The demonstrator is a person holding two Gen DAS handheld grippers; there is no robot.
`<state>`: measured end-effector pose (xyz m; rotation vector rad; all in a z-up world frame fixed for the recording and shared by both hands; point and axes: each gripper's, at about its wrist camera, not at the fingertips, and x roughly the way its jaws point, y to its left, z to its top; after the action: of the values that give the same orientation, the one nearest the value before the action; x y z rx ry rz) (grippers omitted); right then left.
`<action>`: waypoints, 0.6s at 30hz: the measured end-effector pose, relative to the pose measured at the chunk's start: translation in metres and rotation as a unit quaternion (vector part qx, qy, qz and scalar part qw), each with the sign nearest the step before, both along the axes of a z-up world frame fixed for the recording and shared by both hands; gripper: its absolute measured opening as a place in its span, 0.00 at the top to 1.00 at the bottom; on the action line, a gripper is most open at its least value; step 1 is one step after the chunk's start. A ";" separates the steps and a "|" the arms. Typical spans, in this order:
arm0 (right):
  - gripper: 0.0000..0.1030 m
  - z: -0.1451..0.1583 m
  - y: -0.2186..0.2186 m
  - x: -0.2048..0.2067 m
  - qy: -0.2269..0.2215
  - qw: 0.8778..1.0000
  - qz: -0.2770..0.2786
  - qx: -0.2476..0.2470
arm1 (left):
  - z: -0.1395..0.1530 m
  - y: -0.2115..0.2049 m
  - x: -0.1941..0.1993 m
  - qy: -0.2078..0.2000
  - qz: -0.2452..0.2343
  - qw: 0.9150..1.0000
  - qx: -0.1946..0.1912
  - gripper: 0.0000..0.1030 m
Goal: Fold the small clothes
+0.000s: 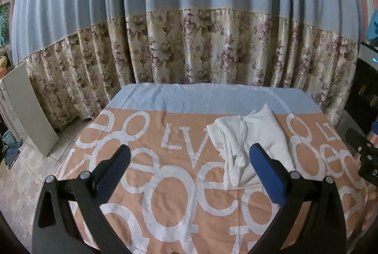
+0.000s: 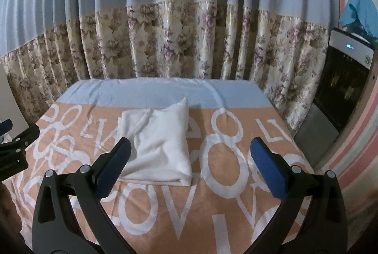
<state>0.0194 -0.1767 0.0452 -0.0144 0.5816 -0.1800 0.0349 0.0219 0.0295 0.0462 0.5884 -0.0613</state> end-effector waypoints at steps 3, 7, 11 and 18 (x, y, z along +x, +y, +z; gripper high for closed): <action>0.03 0.008 0.001 -0.005 -0.009 1.000 -0.002 -0.003 | 0.008 0.003 -0.005 -0.005 -0.002 1.000 -0.013 0.02; 0.03 0.017 -0.001 -0.009 -0.018 1.000 -0.003 0.004 | 0.016 0.003 -0.011 -0.016 0.009 1.000 -0.004 0.02; 0.03 0.019 -0.002 -0.010 -0.020 1.000 -0.005 0.006 | 0.021 0.004 -0.014 -0.024 0.014 1.000 -0.004 0.02; 0.03 0.020 -0.002 -0.009 -0.019 1.000 -0.011 0.001 | 0.021 0.001 -0.015 -0.025 0.011 1.000 -0.001 0.02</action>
<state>0.0103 -0.1790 0.0652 -0.0025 0.5440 -0.1999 0.0198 0.0230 0.0505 0.0394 0.5396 -0.0384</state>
